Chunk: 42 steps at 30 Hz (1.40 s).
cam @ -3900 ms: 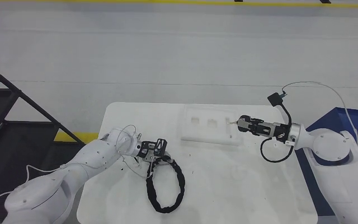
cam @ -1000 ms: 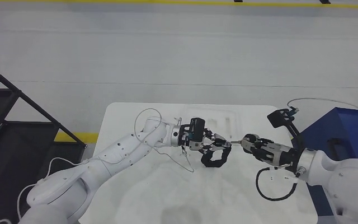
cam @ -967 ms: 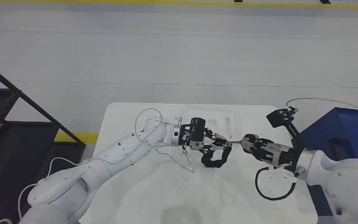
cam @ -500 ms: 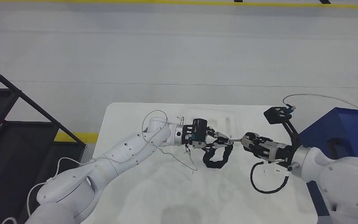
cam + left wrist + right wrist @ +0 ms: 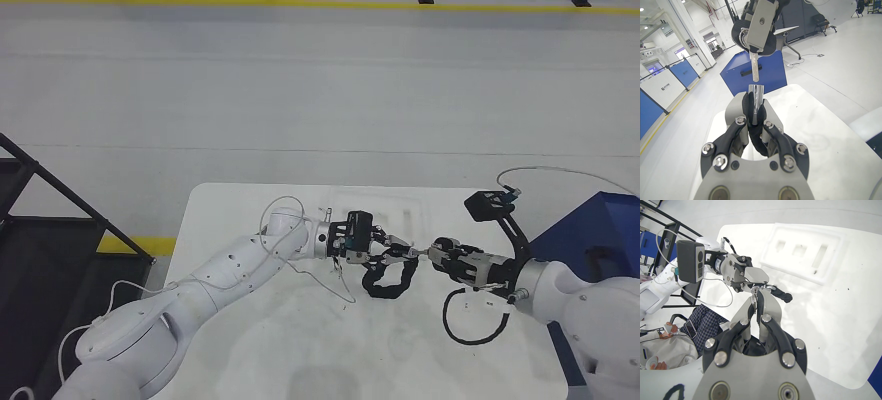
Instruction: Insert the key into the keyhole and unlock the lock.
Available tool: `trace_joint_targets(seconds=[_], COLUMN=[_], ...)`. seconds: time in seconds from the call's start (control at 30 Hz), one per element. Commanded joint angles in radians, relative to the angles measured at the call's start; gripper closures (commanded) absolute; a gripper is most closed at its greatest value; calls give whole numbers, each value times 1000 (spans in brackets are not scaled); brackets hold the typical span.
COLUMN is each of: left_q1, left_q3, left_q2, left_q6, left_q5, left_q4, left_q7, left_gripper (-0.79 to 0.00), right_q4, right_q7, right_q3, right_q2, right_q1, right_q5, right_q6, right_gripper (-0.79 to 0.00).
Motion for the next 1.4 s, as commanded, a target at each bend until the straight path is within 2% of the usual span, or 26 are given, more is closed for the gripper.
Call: trace_joint_targets(seconds=[0.0, 1.37], left_q1=[1, 32], left_q3=[-3, -77], left_q2=[-4, -34], left_q6=[-3, -64], left_q5=[4, 76], left_q4=[5, 22], left_q7=[6, 31], left_gripper=[0, 0], right_q4=[0, 0], right_q7=[1, -22], right_q3=[-2, -40], right_q2=[1, 10], right_q1=[2, 13], right_q5=[-5, -33], right_q6=[4, 40], right_gripper=[0, 0])
